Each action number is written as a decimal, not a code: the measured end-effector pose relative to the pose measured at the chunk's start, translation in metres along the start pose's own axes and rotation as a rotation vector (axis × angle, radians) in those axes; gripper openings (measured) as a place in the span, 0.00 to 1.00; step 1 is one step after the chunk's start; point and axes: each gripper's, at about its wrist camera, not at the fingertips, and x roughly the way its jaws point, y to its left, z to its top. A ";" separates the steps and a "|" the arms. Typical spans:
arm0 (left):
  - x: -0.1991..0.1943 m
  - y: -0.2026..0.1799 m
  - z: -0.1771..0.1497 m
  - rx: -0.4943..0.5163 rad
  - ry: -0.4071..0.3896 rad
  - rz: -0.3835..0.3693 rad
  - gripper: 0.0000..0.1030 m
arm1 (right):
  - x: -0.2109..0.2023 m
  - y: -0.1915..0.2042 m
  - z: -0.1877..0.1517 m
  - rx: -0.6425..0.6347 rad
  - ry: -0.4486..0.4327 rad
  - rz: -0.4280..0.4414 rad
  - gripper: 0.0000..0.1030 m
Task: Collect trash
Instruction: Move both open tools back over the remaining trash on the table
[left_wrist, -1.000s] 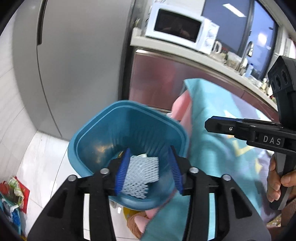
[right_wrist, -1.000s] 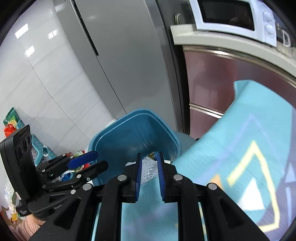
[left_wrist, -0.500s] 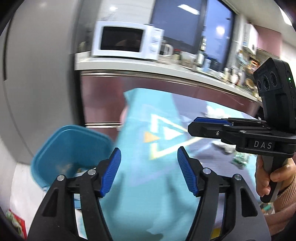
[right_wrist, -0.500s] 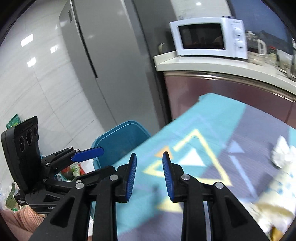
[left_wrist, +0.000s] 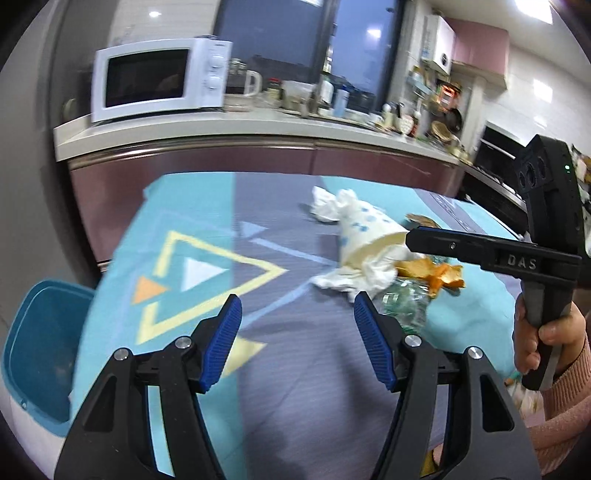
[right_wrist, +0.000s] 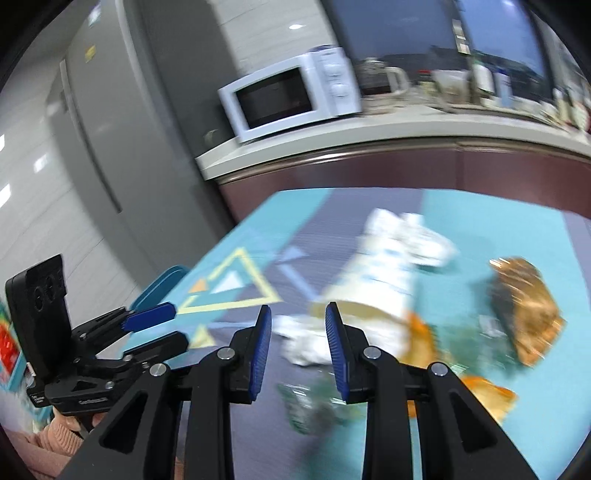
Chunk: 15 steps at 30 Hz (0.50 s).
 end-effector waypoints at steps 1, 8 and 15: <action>0.007 -0.004 0.002 0.003 0.014 -0.007 0.61 | -0.002 -0.007 -0.001 0.015 -0.001 -0.009 0.28; 0.044 -0.017 0.013 0.013 0.072 -0.043 0.61 | -0.007 -0.033 -0.015 0.075 0.016 -0.019 0.32; 0.067 -0.042 0.021 0.101 0.098 -0.051 0.63 | -0.002 -0.034 -0.040 0.091 0.080 0.024 0.36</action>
